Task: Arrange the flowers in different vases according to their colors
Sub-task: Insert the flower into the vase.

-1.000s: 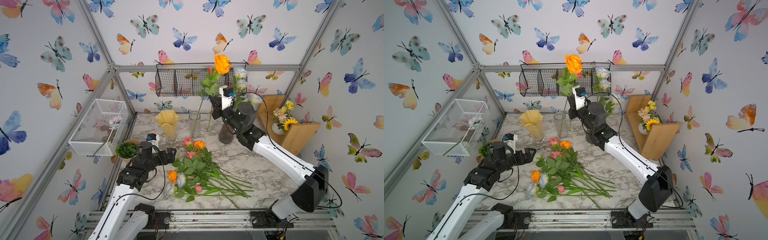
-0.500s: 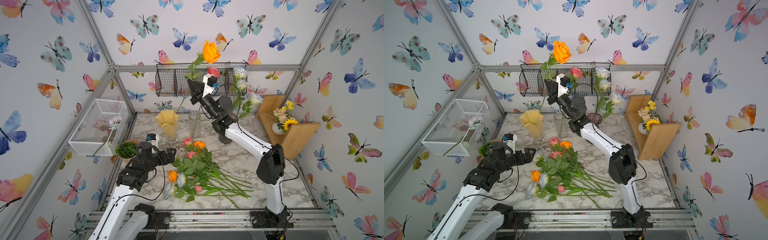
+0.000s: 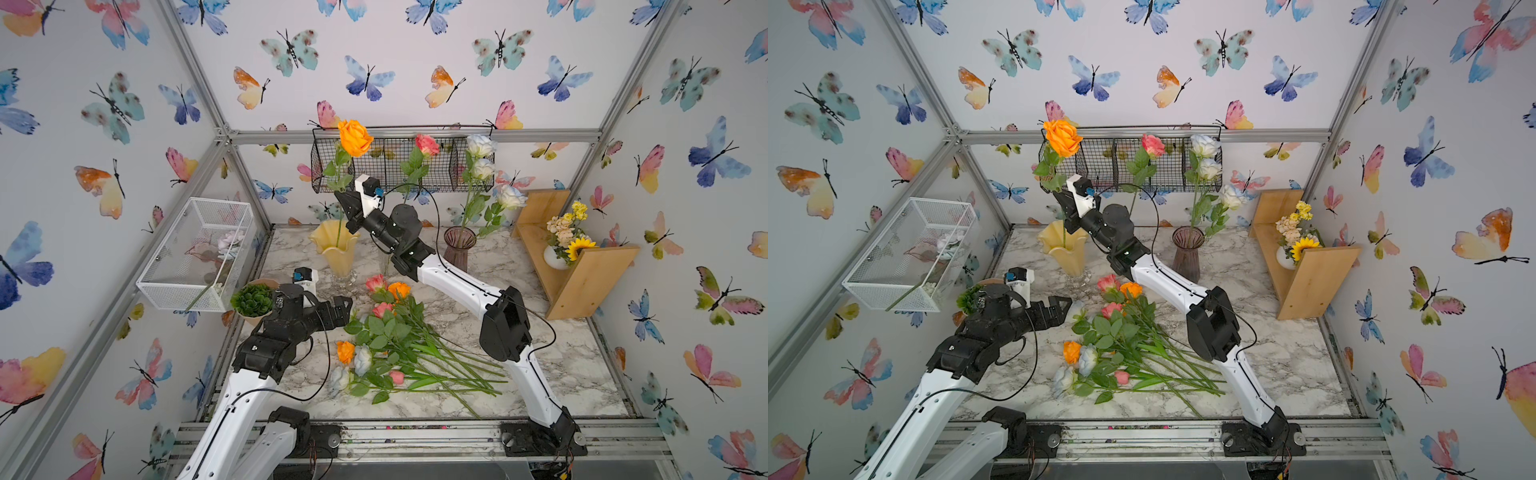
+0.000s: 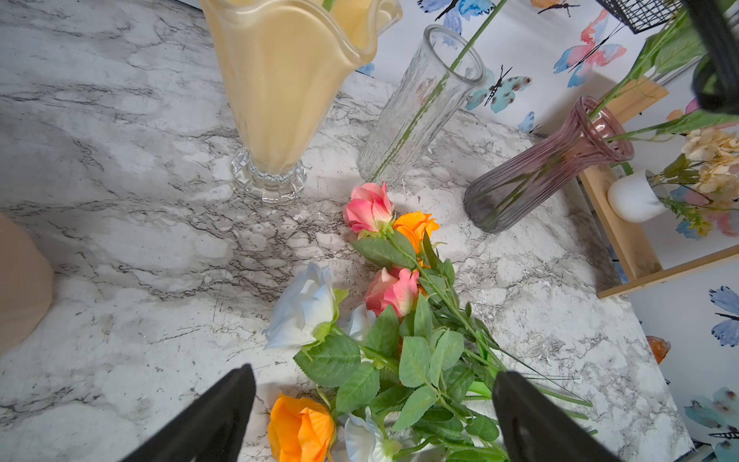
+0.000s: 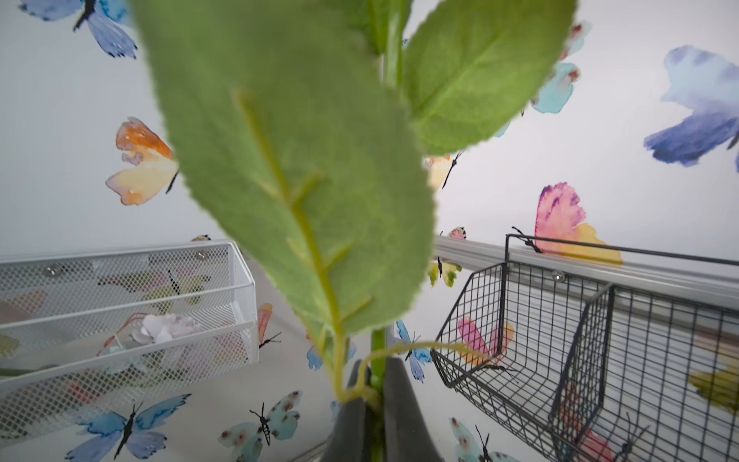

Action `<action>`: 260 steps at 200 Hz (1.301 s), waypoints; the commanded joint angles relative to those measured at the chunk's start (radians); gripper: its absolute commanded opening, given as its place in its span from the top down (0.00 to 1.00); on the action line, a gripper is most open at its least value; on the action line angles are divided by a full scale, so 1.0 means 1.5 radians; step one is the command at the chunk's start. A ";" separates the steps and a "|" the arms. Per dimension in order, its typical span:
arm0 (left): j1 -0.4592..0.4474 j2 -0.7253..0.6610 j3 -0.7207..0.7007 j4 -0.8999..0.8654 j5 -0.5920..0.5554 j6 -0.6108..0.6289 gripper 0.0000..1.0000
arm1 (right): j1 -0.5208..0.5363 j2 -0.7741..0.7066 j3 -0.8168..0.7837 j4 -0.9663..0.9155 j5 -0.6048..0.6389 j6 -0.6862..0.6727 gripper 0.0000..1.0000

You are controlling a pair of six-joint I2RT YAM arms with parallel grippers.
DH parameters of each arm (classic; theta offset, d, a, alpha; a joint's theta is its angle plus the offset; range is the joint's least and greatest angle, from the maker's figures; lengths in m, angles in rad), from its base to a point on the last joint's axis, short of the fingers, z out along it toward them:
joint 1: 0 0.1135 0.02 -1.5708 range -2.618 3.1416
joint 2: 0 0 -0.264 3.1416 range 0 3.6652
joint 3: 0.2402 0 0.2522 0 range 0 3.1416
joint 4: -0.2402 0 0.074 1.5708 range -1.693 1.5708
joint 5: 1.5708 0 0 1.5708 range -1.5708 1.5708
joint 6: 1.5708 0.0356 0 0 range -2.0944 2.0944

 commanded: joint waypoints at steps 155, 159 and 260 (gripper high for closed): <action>0.014 -0.009 -0.010 0.015 0.010 0.007 0.01 | 0.017 0.082 0.118 -0.236 0.064 -0.075 0.28; 0.014 -0.009 -0.010 0.015 0.009 0.007 0.01 | 0.017 0.079 0.118 -0.243 0.066 -0.076 0.28; 0.015 0.016 0.009 0.029 -0.004 -0.004 0.00 | 0.017 -0.137 -0.089 -0.425 0.137 -0.029 0.08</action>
